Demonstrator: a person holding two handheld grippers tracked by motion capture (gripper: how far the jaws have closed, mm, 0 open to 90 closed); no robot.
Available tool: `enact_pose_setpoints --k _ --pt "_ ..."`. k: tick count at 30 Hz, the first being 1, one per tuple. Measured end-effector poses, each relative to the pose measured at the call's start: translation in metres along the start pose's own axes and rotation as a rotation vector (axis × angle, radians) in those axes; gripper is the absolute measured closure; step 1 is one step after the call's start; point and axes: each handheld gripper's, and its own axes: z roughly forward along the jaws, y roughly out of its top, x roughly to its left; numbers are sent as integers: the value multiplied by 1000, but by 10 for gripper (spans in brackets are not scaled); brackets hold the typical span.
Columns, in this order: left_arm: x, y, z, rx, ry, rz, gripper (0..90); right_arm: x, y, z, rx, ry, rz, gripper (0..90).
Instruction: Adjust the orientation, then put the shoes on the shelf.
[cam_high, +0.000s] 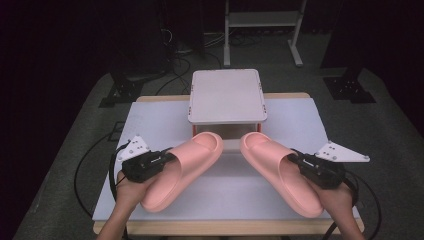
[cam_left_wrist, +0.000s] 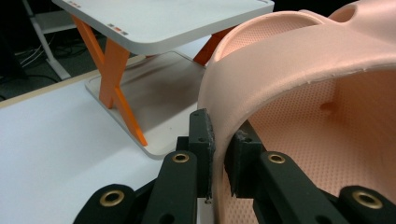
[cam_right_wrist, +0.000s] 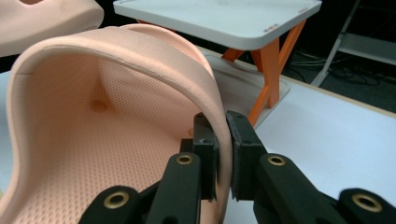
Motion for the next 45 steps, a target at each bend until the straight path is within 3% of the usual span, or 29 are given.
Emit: enact_pose_setpoints --k 6,14,31,45 --pt "-2 12 -3 -4 0 25 817 1 11 -1 -2 8 -18 828" --pt "2 22 -2 -7 -7 22 818 1 24 -1 -2 12 -24 828" --pt "27 48 9 4 23 -5 818 -12 58 16 5 13 -24 828" --pt "43 63 16 1 59 -23 819 -21 77 31 -11 -18 -28 828"
